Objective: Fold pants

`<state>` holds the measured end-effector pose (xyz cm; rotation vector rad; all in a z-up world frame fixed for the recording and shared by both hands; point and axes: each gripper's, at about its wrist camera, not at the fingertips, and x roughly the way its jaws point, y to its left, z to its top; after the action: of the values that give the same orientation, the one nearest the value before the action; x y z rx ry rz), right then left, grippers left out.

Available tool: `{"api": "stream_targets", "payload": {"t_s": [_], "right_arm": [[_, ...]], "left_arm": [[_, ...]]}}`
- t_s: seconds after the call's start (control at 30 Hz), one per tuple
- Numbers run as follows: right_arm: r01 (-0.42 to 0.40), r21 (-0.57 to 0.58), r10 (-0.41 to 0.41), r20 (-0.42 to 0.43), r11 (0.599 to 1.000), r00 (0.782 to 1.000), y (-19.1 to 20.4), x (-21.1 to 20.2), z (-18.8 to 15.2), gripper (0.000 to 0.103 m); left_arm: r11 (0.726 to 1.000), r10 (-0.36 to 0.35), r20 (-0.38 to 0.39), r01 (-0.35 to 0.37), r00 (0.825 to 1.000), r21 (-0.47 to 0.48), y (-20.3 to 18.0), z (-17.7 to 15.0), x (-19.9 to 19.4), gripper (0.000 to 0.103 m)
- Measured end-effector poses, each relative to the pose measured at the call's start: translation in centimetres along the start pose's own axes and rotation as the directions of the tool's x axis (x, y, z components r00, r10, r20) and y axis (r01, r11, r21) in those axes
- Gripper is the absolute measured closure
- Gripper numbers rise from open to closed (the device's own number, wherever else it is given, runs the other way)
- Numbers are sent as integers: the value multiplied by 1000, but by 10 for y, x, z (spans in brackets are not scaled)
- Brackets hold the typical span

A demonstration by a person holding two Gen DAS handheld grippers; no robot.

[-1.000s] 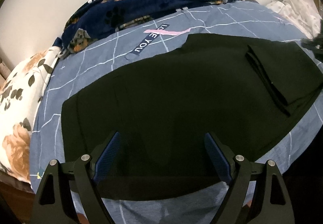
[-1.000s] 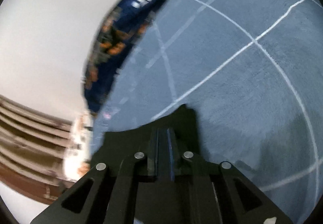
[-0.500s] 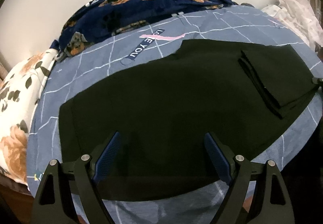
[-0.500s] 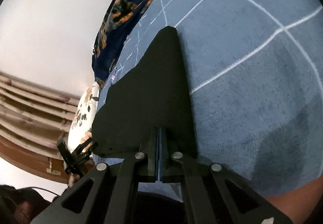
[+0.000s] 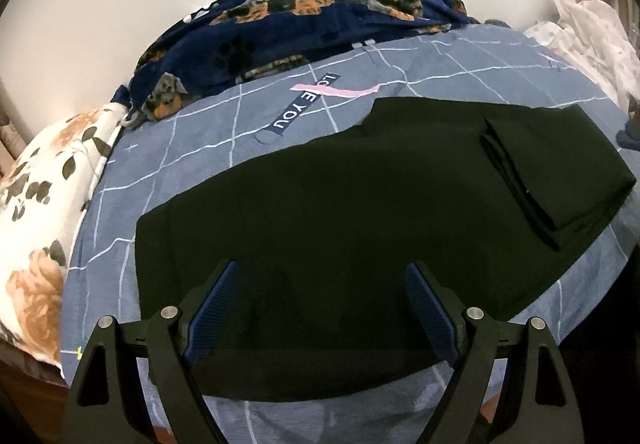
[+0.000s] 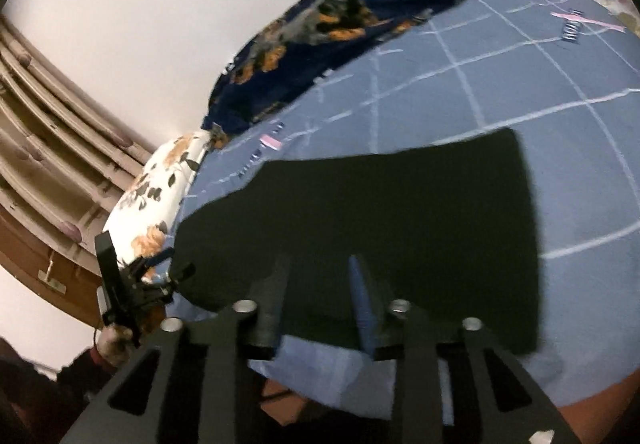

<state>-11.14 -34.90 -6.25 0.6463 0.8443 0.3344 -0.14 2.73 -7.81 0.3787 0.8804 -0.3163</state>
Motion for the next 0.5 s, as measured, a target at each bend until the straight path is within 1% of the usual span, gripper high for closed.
{"api": "stream_targets", "payload": {"t_s": [0.07, 0.13, 0.2, 0.23, 0.27, 0.3, 0.33, 0.37, 0.4, 0.43, 0.47, 0.5], "right_arm": [[24, -17, -24, -11, 1000, 1000, 7, 15, -1, 63], [49, -34, -50, -30, 998, 998, 15, 32, -5, 63], [22, -24, -24, -60, 999, 998, 20, 44, -10, 63], [17, -26, -19, -66, 1000, 998, 22, 47, -12, 63], [14, -33, -17, -71, 999, 997, 24, 49, -14, 63], [13, -47, -17, -78, 999, 997, 25, 50, -16, 62], [16, -64, -21, -83, 998, 996, 27, 50, -17, 61], [15, -72, -21, -83, 997, 996, 28, 50, -18, 61], [14, -71, -19, -82, 997, 996, 28, 50, -17, 60], [10, -62, -14, -76, 998, 997, 26, 49, -17, 58], [5, -48, -8, -73, 999, 997, 23, 48, -16, 56], [0, -35, -3, -70, 999, 998, 22, 48, -14, 54]], "left_arm": [[1000, 1, -5, -1, 1000, -11, 2, 0, -2, 18], [999, -21, -18, 21, 1000, -31, 8, 1, -6, 18], [992, -91, -35, 88, 995, -96, 23, 1, -14, 18], [983, -128, -42, 121, 991, -141, 33, 1, -17, 18], [966, -171, -42, 160, 984, -203, 47, -1, -21, 19], [942, -215, -36, 197, 976, -271, 63, -4, -25, 22], [908, -262, -30, 236, 965, -347, 82, -10, -27, 24], [866, -315, -26, 276, 949, -418, 100, -17, -27, 29], [825, -357, -25, 302, 934, -478, 115, -24, -26, 38], [770, -398, -24, 320, 917, -551, 134, -36, -23, 41], [728, -421, -27, 321, 906, -605, 148, -46, -20, 42], [695, -436, -27, 317, 900, -646, 158, -56, -18, 43]]}}
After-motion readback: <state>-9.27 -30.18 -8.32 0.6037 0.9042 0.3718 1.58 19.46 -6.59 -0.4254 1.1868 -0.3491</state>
